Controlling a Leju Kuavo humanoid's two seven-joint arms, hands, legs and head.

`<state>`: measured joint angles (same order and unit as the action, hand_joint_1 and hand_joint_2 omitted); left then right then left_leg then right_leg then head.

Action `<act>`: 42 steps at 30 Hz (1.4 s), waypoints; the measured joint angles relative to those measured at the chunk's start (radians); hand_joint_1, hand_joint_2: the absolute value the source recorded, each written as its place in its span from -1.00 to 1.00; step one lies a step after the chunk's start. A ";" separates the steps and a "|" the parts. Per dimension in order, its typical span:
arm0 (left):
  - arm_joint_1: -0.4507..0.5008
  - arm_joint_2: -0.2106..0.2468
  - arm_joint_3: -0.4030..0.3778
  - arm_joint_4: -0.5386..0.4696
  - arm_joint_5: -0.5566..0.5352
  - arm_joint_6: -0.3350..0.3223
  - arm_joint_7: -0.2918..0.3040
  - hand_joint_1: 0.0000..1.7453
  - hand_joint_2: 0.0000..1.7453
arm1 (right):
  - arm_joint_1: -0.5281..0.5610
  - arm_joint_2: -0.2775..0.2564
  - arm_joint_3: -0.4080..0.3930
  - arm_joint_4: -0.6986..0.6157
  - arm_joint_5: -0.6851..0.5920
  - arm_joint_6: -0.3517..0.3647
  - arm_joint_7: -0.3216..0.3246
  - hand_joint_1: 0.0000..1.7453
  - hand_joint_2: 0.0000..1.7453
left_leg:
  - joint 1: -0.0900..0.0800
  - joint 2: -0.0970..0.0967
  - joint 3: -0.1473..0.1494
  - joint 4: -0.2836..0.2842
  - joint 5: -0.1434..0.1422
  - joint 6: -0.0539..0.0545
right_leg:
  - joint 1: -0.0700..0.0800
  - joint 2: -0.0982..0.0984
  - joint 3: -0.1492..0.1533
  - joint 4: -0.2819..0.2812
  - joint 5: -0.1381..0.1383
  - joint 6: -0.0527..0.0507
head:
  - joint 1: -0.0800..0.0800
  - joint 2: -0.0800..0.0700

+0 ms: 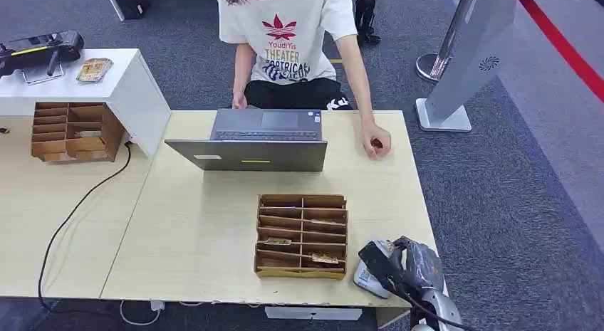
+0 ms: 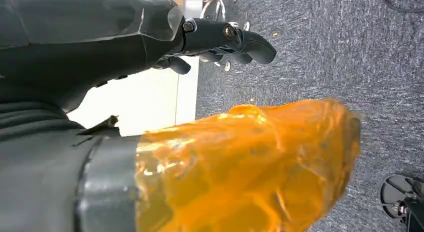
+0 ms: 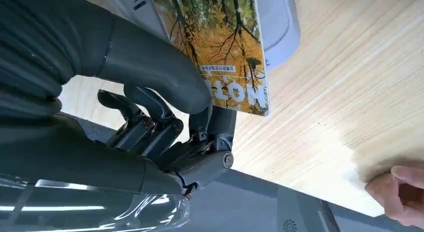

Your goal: Pass the card to the sensor for recognition and then transmit it.

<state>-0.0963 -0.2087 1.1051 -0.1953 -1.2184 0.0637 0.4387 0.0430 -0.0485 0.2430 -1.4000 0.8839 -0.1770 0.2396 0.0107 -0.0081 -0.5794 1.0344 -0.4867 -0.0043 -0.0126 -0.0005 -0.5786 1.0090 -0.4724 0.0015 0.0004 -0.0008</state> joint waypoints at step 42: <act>0.000 -0.005 0.001 0.000 -0.003 -0.003 0.000 -1.00 -1.00 | 0.019 -0.013 0.095 -0.036 0.236 0.011 0.093 1.00 1.00 | 0.000 0.000 -0.001 0.000 0.000 0.000 | 0.000 0.000 0.000 0.000 0.000 0.000 | 0.000 0.000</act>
<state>-0.0966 -0.2136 1.1059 -0.1953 -1.2211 0.0603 0.4383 0.0618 -0.0610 0.3380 -1.4359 1.1196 -0.1659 0.3322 0.0107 -0.0081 -0.5801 1.0343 -0.4867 -0.0043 -0.0126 -0.0006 -0.5791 1.0090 -0.4726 0.0016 0.0004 -0.0008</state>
